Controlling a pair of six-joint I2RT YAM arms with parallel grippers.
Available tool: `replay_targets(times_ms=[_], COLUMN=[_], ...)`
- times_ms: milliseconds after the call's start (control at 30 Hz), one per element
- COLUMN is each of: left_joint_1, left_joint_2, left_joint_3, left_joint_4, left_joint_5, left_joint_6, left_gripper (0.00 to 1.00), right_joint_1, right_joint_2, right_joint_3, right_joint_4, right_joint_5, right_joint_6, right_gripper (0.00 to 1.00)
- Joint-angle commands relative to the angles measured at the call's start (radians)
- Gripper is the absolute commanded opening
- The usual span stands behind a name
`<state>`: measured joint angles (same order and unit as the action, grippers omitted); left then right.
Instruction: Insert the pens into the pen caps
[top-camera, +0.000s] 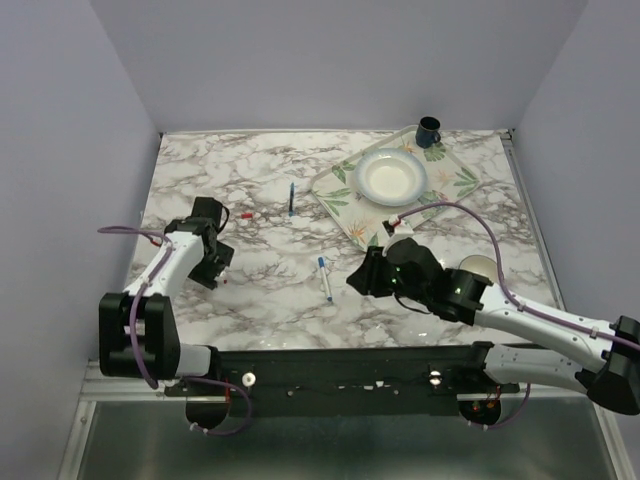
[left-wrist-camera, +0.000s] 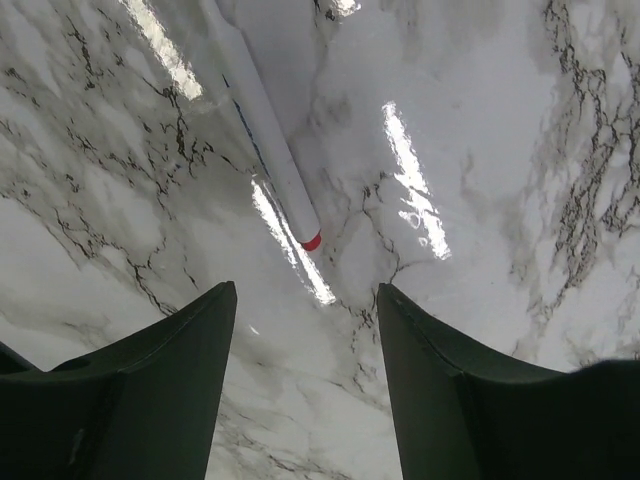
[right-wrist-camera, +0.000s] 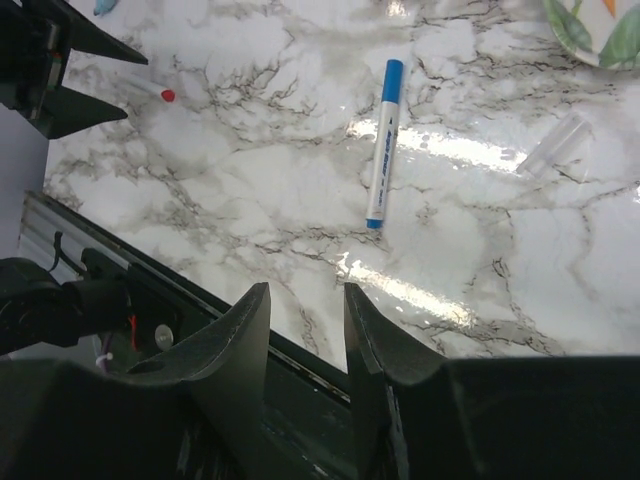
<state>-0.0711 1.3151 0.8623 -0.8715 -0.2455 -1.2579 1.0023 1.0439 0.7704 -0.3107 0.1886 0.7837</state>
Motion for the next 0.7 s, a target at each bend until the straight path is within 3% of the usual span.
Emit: replay_targets(times_ms=[0,433,667], left_joint_1=[0.046,0.120,0.119], left_joint_2=[0.122,0.280,0.242], left_joint_3=[0.066,0.009,-0.019], left_joint_4=[-0.072,0.077,0.080], left_joint_5=[-0.006,-0.023,-0.047], left_joint_6=[-0.052,-0.017,-0.018], left_gripper=[0.64,0.58,0.40], right_joint_1=[0.007,0.007,0.006], right_joint_2=[-0.027,-0.048,-0.041], right_joint_3=[-0.011,-0.016,-0.008], right_joint_4=[-0.004,-0.004,-0.001], right_joint_5=[0.075,0.087,0.089], right_joint_6=[-0.021,-0.023,-0.023], right_gripper=[0.42,0.42,0.42])
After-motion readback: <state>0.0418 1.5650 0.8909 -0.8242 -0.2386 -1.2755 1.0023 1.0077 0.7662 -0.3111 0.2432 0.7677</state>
